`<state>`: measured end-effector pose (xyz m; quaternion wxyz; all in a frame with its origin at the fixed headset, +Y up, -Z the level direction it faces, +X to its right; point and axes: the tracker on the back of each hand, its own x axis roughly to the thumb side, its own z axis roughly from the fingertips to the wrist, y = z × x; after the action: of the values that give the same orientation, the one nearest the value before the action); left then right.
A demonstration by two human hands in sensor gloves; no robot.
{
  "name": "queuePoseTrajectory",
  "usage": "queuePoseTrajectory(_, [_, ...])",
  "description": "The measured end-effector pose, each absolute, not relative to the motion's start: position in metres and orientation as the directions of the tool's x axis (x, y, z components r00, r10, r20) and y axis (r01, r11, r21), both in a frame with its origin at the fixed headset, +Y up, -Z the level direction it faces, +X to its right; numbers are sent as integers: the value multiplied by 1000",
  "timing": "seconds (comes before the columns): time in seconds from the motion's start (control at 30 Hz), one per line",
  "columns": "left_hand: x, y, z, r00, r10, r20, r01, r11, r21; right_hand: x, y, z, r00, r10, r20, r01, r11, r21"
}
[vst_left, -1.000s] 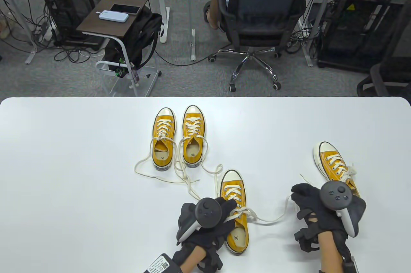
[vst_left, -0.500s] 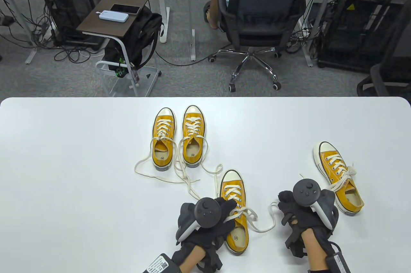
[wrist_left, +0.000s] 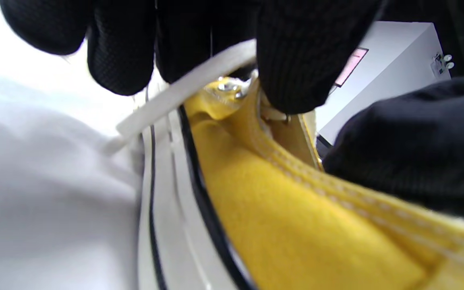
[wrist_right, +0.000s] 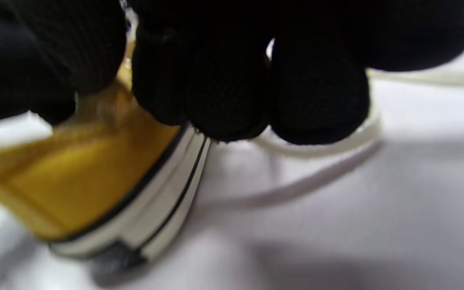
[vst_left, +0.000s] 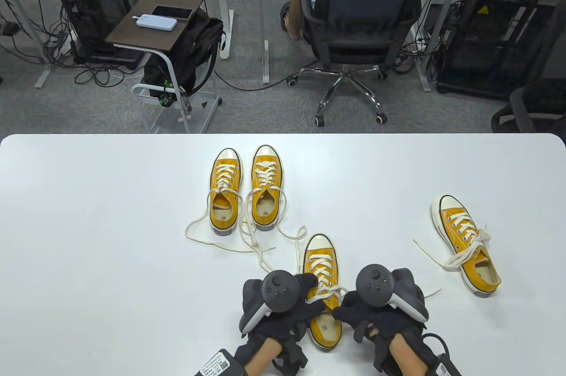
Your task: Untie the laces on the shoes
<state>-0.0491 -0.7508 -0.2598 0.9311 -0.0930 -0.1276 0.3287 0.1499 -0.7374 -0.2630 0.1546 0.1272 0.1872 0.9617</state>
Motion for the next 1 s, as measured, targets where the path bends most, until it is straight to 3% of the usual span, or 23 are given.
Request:
queuePoseTrajectory(0.07, [-53, -745, -259, 754, 632, 178, -602, 774, -195, 142, -741, -263, -940, 281, 192, -196, -908, 369])
queuePoseTrajectory(0.23, [-74, -727, -263, 728, 661, 183, -642, 751, -155, 143, -742, -263, -935, 306, 178, -218, -895, 390])
queuePoseTrajectory(0.53, [-173, -696, -273, 518, 856, -11, -856, 518, -4, 144, -743, -264, -932, 326, 159, -239, -883, 404])
queuePoseTrajectory(0.6, [-194, -694, -274, 502, 859, -103, -862, 507, 21, 145, -744, -264, -930, 333, 154, -247, -879, 409])
queuePoseTrajectory(0.67, [-210, -696, -274, 567, 797, -207, -819, 573, -32, 145, -744, -264, -931, 332, 153, -246, -878, 410])
queuePoseTrajectory(0.77, [-225, -698, -276, 663, 696, -276, -723, 691, 3, 145, -743, -264, -931, 334, 148, -248, -875, 416])
queuePoseTrajectory(0.87, [-232, -706, -277, 722, 558, -409, -650, 749, -127, 146, -743, -264, -930, 338, 146, -251, -872, 420])
queuePoseTrajectory(1.0, [-225, -725, -283, 784, 426, -452, -582, 757, -298, 146, -743, -264, -929, 343, 142, -256, -869, 422])
